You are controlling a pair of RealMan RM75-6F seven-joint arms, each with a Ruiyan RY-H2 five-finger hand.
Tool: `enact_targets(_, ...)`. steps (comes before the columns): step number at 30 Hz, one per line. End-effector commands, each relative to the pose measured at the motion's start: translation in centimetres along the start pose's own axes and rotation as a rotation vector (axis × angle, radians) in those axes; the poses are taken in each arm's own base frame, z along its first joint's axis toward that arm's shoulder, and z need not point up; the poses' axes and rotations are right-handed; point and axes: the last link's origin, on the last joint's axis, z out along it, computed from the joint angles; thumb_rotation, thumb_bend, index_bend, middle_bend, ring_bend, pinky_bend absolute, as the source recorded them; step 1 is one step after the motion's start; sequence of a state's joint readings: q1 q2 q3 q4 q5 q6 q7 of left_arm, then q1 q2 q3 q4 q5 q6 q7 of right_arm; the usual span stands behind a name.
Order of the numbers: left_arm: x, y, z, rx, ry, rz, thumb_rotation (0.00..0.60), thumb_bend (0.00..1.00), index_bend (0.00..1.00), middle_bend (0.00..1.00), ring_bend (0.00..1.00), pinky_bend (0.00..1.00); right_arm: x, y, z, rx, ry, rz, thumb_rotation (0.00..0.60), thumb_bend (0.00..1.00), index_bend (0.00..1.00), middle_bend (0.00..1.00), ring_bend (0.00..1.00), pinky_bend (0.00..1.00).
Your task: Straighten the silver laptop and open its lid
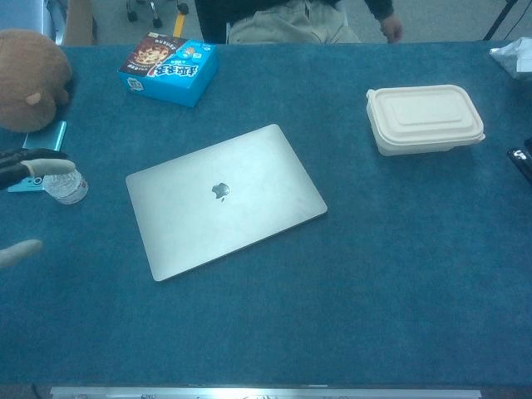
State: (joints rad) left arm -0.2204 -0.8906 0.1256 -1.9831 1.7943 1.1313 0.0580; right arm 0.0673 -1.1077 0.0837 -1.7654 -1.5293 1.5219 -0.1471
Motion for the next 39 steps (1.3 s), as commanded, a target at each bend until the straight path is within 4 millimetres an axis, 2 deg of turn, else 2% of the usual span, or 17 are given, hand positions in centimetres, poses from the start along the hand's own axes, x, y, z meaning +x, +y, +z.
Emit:
enact_targets(1,-0.7,1.7,1.3,-0.04,-0.051,0.015,0.263,0.28,0.0,0.0,0.0,0.03,0.0,0.2,0.1,-0.002,0.0,0.0,0.6,0.4,0.0,0.04,0.0,0.1)
enact_targets(3,-1.1,2.4,1.9,-0.055,-0.071,0.023,0.27,0.28,0.0,0.0,0.0,0.02,0.1,0.4,0.1,-0.005,0.0,0.001,0.6,0.4,0.0,0.04,0.0,0.1)
enact_targets(5,-1.5,3.2,2.6,-0.078,-0.091,0.023,0.321,0.28,0.0,0.0,0.0,0.01,0.1,0.5,0.1,-0.007,-0.001,0.0,0.6,0.4,0.0,0.04,0.0,0.1)
enact_targets(7,-2.0,4.1,3.4,-0.108,-0.115,0.008,0.475,0.28,0.0,0.0,0.0,0.01,0.0,0.7,0.1,-0.009,-0.003,0.002,0.6,0.4,0.0,0.04,0.0,0.1)
enact_targets(9,-2.3,4.7,4.1,-0.129,-0.129,0.004,0.569,0.28,0.0,0.0,0.0,0.01,0.0,0.7,0.1,-0.009,-0.003,0.002,0.6,0.4,0.0,0.04,0.0,0.1)
enact_targets(10,-2.5,5.1,4.6,-0.14,-0.132,0.001,0.588,0.28,0.0,0.0,0.0,0.01,0.0,0.8,0.1,-0.01,-0.004,0.002,0.6,0.4,0.0,0.04,0.0,0.1)
enact_targets(18,-3.1,6.4,7.1,-0.155,-0.145,-0.017,0.6,0.28,0.0,0.0,0.0,0.0,0.2,0.9,0.3,-0.012,-0.002,-0.001,0.6,0.4,0.0,0.04,0.0,0.1)
enact_targets(27,-5.1,7.4,9.2,-0.148,-0.195,0.001,0.6,0.28,0.0,0.0,0.0,0.0,0.1,0.9,0.5,-0.014,-0.004,-0.006,0.6,0.4,0.0,0.04,0.0,0.1)
enact_targets(39,-7.3,9.4,12.4,-0.148,-0.149,-0.007,0.6,0.28,0.0,0.0,0.0,0.0,0.5,1.0,0.4,-0.024,0.0,-0.021,0.6,0.4,0.0,0.04,0.0,0.1)
